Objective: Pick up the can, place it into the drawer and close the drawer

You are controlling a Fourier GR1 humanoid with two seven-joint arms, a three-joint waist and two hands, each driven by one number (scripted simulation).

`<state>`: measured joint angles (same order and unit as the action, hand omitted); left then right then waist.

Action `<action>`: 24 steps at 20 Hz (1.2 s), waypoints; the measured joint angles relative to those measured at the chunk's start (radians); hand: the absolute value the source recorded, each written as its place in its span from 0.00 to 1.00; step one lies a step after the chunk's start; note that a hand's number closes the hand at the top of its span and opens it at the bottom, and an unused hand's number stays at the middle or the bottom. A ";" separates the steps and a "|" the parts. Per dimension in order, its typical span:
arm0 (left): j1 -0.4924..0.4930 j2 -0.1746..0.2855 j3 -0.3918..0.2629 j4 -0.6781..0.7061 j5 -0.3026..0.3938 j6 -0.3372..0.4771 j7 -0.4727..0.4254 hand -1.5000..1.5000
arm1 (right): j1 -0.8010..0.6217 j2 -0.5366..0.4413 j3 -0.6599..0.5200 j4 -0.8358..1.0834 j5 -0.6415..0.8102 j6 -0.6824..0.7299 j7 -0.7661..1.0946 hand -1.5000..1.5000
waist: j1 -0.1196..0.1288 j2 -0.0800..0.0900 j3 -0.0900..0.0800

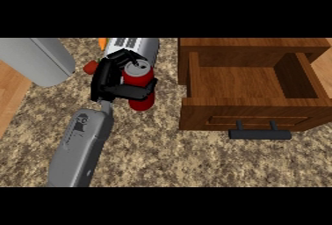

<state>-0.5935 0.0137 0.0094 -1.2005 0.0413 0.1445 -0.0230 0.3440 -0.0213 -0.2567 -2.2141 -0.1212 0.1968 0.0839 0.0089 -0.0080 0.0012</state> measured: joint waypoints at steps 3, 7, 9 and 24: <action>-0.055 -0.007 -0.059 -0.056 -0.015 0.066 0.101 1.00 | -0.006 0.005 0.008 -0.004 0.008 -0.007 0.004 0.00 | -0.008 0.003 0.000; -0.150 -0.011 -0.131 -0.056 -0.022 0.150 0.171 1.00 | -0.036 -0.009 -0.017 0.024 -0.004 -0.003 0.001 0.00 | -0.017 0.006 -0.001; -0.205 -0.012 -0.154 -0.053 -0.026 0.188 0.208 1.00 | -0.044 -0.018 -0.028 0.009 -0.018 -0.002 0.022 0.00 | -0.019 0.006 -0.001; -0.640 -0.014 -0.202 0.267 0.069 0.344 0.294 1.00 | -0.059 -0.001 -0.014 0.023 0.011 0.006 0.014 0.00 | -0.035 0.011 0.000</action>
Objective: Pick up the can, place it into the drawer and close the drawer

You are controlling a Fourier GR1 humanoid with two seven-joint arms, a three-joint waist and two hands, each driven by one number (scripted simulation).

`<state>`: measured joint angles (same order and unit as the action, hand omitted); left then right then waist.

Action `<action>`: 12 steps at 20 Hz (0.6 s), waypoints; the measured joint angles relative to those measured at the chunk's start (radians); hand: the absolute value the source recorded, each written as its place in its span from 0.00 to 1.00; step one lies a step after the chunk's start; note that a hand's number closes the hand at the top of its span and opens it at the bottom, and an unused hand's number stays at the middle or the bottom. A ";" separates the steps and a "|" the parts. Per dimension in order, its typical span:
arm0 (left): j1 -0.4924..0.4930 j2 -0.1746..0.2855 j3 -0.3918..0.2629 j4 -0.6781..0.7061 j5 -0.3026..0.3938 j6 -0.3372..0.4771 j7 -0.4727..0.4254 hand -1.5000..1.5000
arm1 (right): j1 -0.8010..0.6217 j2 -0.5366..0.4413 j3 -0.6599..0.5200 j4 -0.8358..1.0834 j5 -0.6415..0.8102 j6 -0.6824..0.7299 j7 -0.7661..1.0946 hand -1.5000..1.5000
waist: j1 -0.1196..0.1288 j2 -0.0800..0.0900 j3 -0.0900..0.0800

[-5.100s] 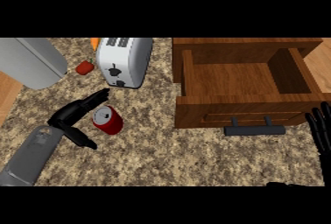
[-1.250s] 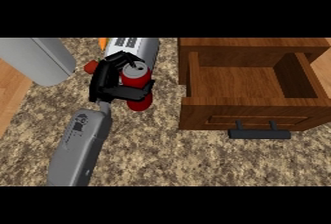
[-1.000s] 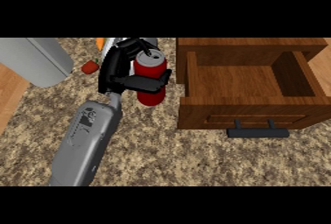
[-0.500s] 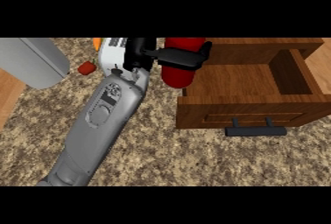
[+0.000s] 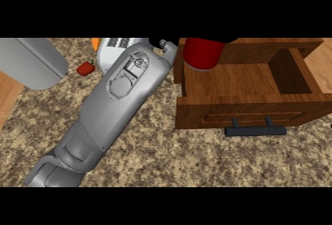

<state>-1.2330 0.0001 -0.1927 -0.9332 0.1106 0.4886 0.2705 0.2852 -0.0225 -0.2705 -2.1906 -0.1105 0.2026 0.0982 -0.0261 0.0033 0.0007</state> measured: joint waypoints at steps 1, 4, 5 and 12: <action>-0.019 0.000 -0.016 0.020 0.019 0.018 -0.002 1.00 | -0.007 0.002 0.003 0.005 0.004 -0.003 0.001 0.00 | -0.002 0.000 0.000; -0.073 0.000 -0.032 0.100 0.051 0.036 -0.027 1.00 | -0.014 0.007 0.015 0.009 0.014 -0.006 -0.003 0.00 | -0.007 0.002 0.000; -0.094 0.000 -0.033 0.132 0.060 0.037 -0.036 1.00 | -0.017 0.003 0.014 0.009 0.013 -0.004 0.000 0.00 | -0.009 0.002 0.000; -0.213 0.000 -0.083 0.311 0.152 0.059 -0.098 1.00 | -0.053 -0.018 0.000 0.022 -0.002 0.001 0.022 0.00 | -0.029 0.008 0.001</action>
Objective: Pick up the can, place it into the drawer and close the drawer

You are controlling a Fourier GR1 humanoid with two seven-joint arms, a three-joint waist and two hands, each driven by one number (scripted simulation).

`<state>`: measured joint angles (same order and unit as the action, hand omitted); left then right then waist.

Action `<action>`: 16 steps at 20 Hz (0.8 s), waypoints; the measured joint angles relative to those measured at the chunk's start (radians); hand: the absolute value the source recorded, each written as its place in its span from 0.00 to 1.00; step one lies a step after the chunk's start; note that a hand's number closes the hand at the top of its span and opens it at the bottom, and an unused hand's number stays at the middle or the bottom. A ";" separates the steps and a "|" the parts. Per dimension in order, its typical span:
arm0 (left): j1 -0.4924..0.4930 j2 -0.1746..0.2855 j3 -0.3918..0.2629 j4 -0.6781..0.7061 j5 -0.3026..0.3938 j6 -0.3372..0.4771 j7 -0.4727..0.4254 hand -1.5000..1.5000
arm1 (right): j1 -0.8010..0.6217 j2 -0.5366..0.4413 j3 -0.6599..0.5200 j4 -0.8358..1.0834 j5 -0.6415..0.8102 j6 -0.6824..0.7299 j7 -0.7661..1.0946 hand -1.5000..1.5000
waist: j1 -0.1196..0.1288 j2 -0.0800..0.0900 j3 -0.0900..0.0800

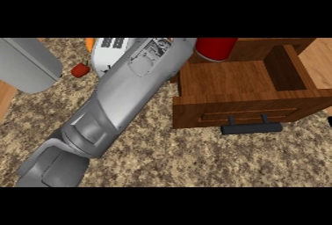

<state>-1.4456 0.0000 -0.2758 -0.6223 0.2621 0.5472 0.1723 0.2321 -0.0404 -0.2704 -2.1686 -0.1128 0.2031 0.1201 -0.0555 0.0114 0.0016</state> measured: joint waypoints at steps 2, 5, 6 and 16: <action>-0.004 0.000 -0.035 0.024 0.029 0.011 -0.013 1.00 | -0.013 -0.002 0.002 0.002 0.004 -0.006 0.014 0.00 | -0.002 0.000 0.000; -0.014 0.000 -0.066 0.065 0.072 0.017 -0.037 1.00 | -0.020 -0.003 0.004 0.005 0.012 -0.006 0.010 0.00 | -0.008 0.001 0.000; -0.023 0.000 -0.076 0.079 0.083 0.022 -0.039 1.00 | -0.016 -0.002 0.003 0.006 0.007 -0.002 0.004 0.00 | -0.010 0.002 0.000; -0.047 0.000 -0.178 0.182 0.164 0.067 -0.109 1.00 | -0.050 -0.004 0.012 0.018 0.016 -0.009 0.018 0.00 | -0.035 0.009 0.001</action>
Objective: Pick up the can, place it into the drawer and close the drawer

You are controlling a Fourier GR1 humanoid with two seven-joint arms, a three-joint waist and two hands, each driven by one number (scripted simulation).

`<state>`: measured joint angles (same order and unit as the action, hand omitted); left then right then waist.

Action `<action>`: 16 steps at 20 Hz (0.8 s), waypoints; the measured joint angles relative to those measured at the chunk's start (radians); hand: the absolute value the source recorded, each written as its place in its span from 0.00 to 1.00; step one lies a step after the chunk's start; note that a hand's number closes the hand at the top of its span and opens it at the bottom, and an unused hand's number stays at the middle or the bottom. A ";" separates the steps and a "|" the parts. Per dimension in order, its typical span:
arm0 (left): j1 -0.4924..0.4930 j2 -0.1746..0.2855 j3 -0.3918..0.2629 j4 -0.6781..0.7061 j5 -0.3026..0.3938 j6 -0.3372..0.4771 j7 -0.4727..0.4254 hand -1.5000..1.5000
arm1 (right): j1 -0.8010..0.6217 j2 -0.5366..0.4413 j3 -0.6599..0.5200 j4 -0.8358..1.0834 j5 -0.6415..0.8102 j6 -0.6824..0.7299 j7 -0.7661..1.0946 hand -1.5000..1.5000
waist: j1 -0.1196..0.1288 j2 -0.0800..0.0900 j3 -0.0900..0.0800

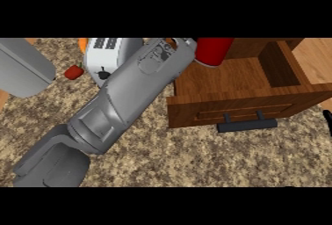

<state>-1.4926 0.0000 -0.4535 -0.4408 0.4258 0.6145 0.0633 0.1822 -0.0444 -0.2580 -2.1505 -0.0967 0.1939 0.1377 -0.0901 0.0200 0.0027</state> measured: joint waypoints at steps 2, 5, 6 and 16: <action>0.009 0.000 -0.020 0.012 0.012 0.006 -0.022 1.00 | -0.014 -0.005 -0.002 0.025 0.007 0.001 -0.011 0.00 | -0.002 0.002 0.000; 0.020 0.000 -0.056 0.028 0.025 0.017 -0.037 1.00 | -0.036 -0.008 0.002 0.037 0.012 -0.003 -0.010 0.00 | -0.009 0.004 0.000; 0.027 0.000 -0.071 0.024 0.033 0.026 -0.038 1.00 | -0.040 -0.003 0.010 0.039 0.022 -0.006 -0.014 0.00 | -0.011 0.004 0.000; 0.064 0.000 -0.152 0.061 0.069 0.081 -0.090 0.00 | -0.075 -0.020 0.009 0.031 0.011 -0.004 0.006 0.00 | -0.034 0.010 0.000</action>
<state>-1.4288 0.0000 -0.6055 -0.3799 0.4947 0.6957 -0.0272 0.1072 -0.0642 -0.2494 -2.1197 -0.0858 0.1900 0.1440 -0.1239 0.0300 0.0030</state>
